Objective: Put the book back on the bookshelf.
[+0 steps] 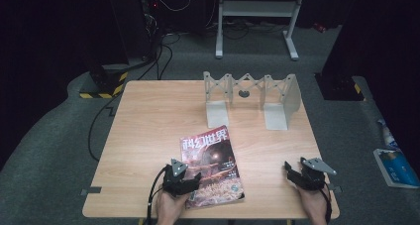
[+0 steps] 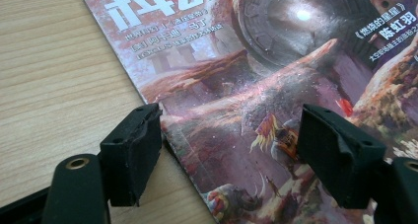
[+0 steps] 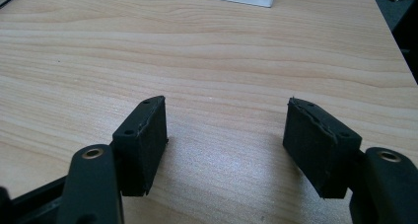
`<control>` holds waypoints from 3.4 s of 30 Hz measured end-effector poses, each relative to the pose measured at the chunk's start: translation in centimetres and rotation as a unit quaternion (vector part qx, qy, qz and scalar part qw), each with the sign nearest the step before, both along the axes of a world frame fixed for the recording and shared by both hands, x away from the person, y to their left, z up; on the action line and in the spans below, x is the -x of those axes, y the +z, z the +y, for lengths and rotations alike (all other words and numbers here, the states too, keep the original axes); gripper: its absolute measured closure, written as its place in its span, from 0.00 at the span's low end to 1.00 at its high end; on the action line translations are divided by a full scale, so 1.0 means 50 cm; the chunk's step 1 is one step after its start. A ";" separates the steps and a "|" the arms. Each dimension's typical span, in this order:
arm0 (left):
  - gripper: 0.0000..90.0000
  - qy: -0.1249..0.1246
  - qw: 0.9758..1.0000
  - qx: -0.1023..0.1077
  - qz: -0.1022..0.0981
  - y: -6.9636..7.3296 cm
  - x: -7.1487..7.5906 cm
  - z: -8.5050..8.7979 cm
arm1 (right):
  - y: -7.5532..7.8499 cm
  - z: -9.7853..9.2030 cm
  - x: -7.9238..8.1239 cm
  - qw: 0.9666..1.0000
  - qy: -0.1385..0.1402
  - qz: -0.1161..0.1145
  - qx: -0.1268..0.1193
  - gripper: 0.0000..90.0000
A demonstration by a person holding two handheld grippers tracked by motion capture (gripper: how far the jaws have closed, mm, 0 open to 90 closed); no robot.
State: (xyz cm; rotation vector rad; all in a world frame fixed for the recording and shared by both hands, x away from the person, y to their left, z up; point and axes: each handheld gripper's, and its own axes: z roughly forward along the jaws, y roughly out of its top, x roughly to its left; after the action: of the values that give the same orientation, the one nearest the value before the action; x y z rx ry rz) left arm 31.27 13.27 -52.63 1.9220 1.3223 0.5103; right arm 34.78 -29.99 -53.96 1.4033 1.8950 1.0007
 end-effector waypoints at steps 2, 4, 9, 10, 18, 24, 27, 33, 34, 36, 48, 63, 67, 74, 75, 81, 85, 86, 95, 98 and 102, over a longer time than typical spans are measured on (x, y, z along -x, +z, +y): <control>0.28 -0.001 1.000 -0.002 -0.002 0.000 -0.001 -0.003 | 0.000 0.000 0.000 1.000 0.000 0.000 0.000 0.37; 0.28 -0.003 1.000 0.000 -0.001 0.000 -0.002 -0.007 | 0.000 0.000 0.000 1.000 0.000 0.000 0.000 0.37; 0.28 -0.009 1.000 -0.002 -0.001 0.000 -0.006 -0.012 | 0.000 0.000 0.000 1.000 0.000 0.000 0.000 0.37; 0.28 -0.009 1.000 -0.002 0.000 0.000 -0.006 -0.013 | 0.000 0.000 0.000 1.000 0.000 0.000 0.000 0.37; 0.28 -0.015 1.000 -0.002 -0.001 0.000 -0.011 -0.025 | 0.000 0.000 0.000 1.000 0.000 0.000 0.000 0.37; 0.28 -0.018 1.000 -0.002 -0.001 0.000 -0.014 -0.032 | 0.000 0.000 0.000 1.000 0.001 -0.001 0.001 0.37; 0.28 -0.020 1.000 -0.002 -0.001 0.000 -0.015 -0.034 | 0.000 0.000 0.000 1.000 0.001 -0.001 0.001 0.37; 0.28 -0.026 1.000 -0.002 -0.003 0.000 -0.019 -0.043 | 0.000 0.000 0.000 1.000 0.001 -0.001 0.002 0.37; 0.28 -0.025 1.000 -0.001 -0.003 -0.001 -0.019 -0.045 | 0.000 0.000 0.000 1.000 0.001 -0.001 0.002 0.37; 0.28 -0.028 1.000 -0.001 -0.002 0.000 -0.021 -0.048 | 0.000 0.000 0.000 1.000 0.001 -0.001 0.001 0.36; 0.28 -0.044 0.999 0.000 -0.002 0.000 -0.035 -0.071 | 0.000 0.001 0.000 1.000 0.002 -0.001 0.002 0.37; 0.27 -0.068 0.998 0.001 -0.005 -0.001 -0.053 -0.084 | 0.010 0.020 0.020 0.999 0.050 -0.005 0.003 0.49; 0.27 -0.070 0.998 0.000 -0.001 0.001 -0.055 -0.084 | 0.017 0.044 0.031 0.998 0.061 0.010 0.005 0.49; 0.27 -0.075 0.997 0.006 -0.005 -0.002 -0.058 -0.081 | 0.036 0.073 0.038 0.994 0.094 0.043 -0.031 0.51; 0.27 -0.077 0.997 0.007 -0.006 -0.002 -0.059 -0.080 | 0.038 0.077 0.038 0.994 0.098 0.046 -0.033 0.50; 0.28 -0.081 0.997 0.005 -0.013 -0.004 -0.066 -0.075 | 0.045 0.115 0.035 0.989 0.126 0.067 -0.032 0.50; 0.29 -0.084 0.996 0.009 -0.017 -0.005 -0.071 -0.069 | 0.050 0.134 0.027 0.987 0.129 0.091 -0.039 0.50; 0.30 -0.083 0.996 0.012 -0.017 -0.006 -0.072 -0.069 | 0.052 0.139 0.026 0.987 0.122 0.091 -0.039 0.51; 0.33 -0.081 0.997 0.014 -0.010 -0.003 -0.092 -0.066 | 0.065 0.168 0.012 0.986 0.132 0.098 -0.030 0.47; 0.35 -0.079 0.997 0.013 -0.008 -0.002 -0.101 -0.065 | 0.064 0.176 0.006 0.985 0.137 0.101 -0.018 0.47; 0.35 -0.079 0.997 0.018 -0.018 -0.006 -0.107 -0.062 | 0.064 0.175 0.000 0.986 0.132 0.103 -0.023 0.47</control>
State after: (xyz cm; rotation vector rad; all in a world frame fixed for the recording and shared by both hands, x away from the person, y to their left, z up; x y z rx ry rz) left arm 36.62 10.17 -52.94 1.9593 1.1378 0.4354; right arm 34.80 -21.26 -50.78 1.3484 2.2698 1.0612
